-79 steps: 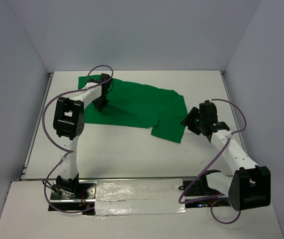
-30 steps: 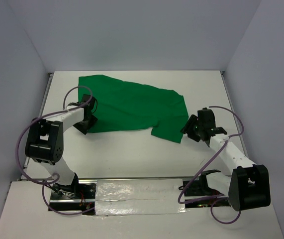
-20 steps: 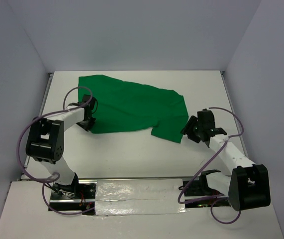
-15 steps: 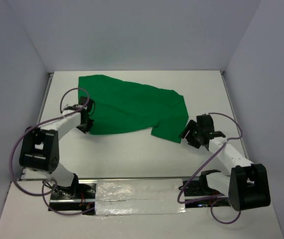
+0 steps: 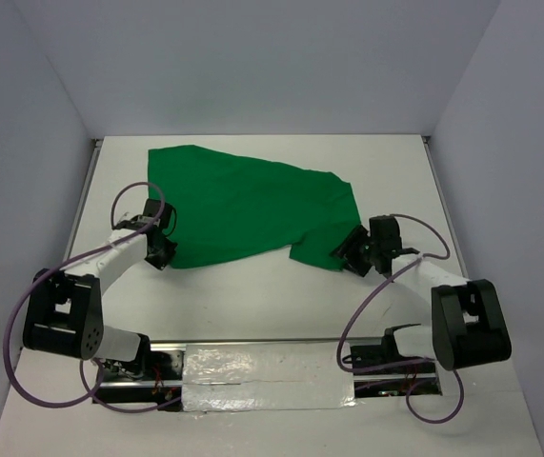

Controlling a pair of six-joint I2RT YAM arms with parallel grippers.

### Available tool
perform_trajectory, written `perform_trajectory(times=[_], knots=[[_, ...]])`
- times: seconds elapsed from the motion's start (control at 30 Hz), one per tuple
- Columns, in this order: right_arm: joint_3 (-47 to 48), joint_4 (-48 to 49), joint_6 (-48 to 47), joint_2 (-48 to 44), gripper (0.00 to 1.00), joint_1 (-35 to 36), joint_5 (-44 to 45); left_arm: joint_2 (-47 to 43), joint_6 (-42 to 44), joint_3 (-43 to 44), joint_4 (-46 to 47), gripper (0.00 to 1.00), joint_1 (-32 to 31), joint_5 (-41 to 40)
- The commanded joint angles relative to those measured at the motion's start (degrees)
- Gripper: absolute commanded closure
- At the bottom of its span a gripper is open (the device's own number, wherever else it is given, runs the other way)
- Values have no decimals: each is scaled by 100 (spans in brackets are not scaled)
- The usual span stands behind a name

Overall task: Fold and stack the t-shirts
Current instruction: Flatten out the tshirt

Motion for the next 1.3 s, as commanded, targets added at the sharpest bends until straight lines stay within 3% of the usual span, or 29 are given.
perform_trajectory(times=[0.0,0.03,0.07,0.17,0.33,0.4,0.47,0.53,0.63,0.87,0.97,1.03,1.07,1.1,1.17,1.2,1.27], knots=[[109,-26,211,467,40,89,153,50,71,108,54,100,27,64],[162,-26,255,537,45,97,188,50,71,117,63,100,27,64],[206,-43,317,608,64,97,223,59,71,135,46,100,27,55],[215,-201,370,425,100,97,354,68,106,231,-51,100,27,-15],[-320,-974,387,-846,100,89,574,-108,229,337,-288,100,53,-323],[-654,-1298,440,-1288,91,106,610,-179,282,337,-297,100,62,-341],[-909,-1414,545,-1737,52,106,671,-187,308,311,-253,100,62,-314],[-919,-1371,616,-1748,24,97,697,-144,309,302,-201,100,62,-279],[-665,-1239,713,-1231,17,106,724,-3,317,363,-209,100,62,-226],[-418,-484,941,-368,21,159,496,-3,353,425,-130,100,62,-165],[-383,-185,1064,-113,27,316,574,23,353,434,-113,100,62,-139],[-322,-44,1152,98,38,413,644,41,344,425,-95,100,62,-130],[-286,78,1178,168,45,475,688,41,344,416,-78,100,62,-112],[-243,123,1179,291,67,493,750,50,353,425,-69,100,62,-86],[-23,98,1144,371,95,484,794,50,388,469,-86,100,62,-51],[82,2,1100,345,100,484,829,41,405,512,-130,100,62,-59],[477,-306,933,22,100,484,978,-55,493,714,-305,100,62,-68]])
